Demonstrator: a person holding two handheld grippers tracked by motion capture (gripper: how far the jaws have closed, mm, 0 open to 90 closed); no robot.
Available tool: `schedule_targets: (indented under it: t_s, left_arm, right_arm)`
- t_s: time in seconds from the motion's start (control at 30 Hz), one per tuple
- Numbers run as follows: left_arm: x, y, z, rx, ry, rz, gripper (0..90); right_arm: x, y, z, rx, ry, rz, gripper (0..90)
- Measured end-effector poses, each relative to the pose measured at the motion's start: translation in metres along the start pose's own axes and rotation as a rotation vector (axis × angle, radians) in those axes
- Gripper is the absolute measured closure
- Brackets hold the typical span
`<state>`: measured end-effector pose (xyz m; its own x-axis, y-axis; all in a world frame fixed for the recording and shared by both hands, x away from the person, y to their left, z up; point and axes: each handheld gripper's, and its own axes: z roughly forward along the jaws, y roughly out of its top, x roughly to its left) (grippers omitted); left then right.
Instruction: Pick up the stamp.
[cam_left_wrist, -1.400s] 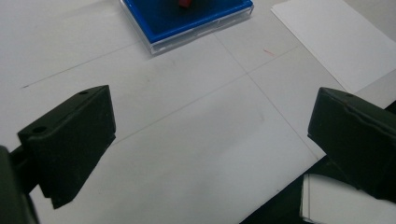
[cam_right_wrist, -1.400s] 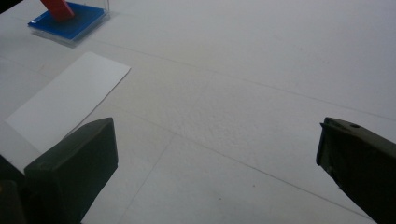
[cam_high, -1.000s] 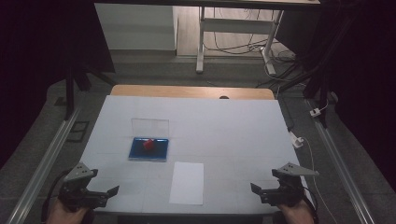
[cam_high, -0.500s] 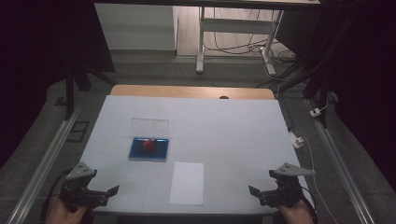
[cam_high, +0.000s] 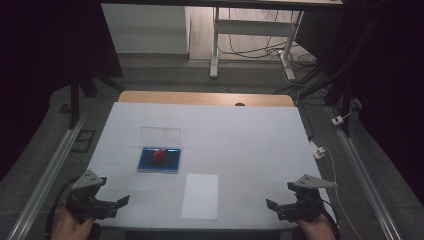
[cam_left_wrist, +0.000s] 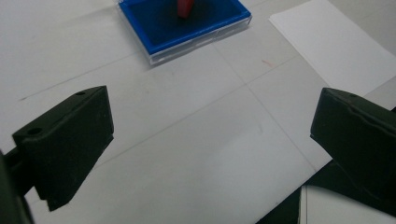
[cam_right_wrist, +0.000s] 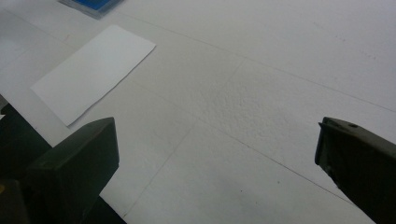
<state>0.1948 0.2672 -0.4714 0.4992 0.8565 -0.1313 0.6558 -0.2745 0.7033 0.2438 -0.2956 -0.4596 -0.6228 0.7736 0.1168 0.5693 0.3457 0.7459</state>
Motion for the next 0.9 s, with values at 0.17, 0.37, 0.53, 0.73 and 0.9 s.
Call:
schedule_targets:
  t_s: [0.17,0.37,0.53,0.73,0.9]
  left_arm:
    - [0.002,0.004,0.006,-0.005,-0.043,0.011,0.0]
    - [0.005,0.009,0.014,-0.006,-0.07,0.019,0.0]
    - [0.008,0.014,0.02,-0.015,-0.086,0.013,0.0]
    - [0.009,0.018,0.027,-0.006,-0.091,0.02,0.0]
    - [0.012,0.023,0.031,-0.018,-0.106,0.004,0.0]
  right_arm:
    - [0.0,0.0,0.001,0.001,0.006,0.003,0.2]
    - [-0.001,0.001,0.001,0.006,0.014,0.011,0.1]
    - [-0.002,0.001,0.001,0.005,0.018,0.012,0.2]
    - [-0.001,0.001,0.002,0.005,0.016,0.01,0.1]
    - [-0.001,0.001,0.002,0.006,0.015,0.011,0.1]
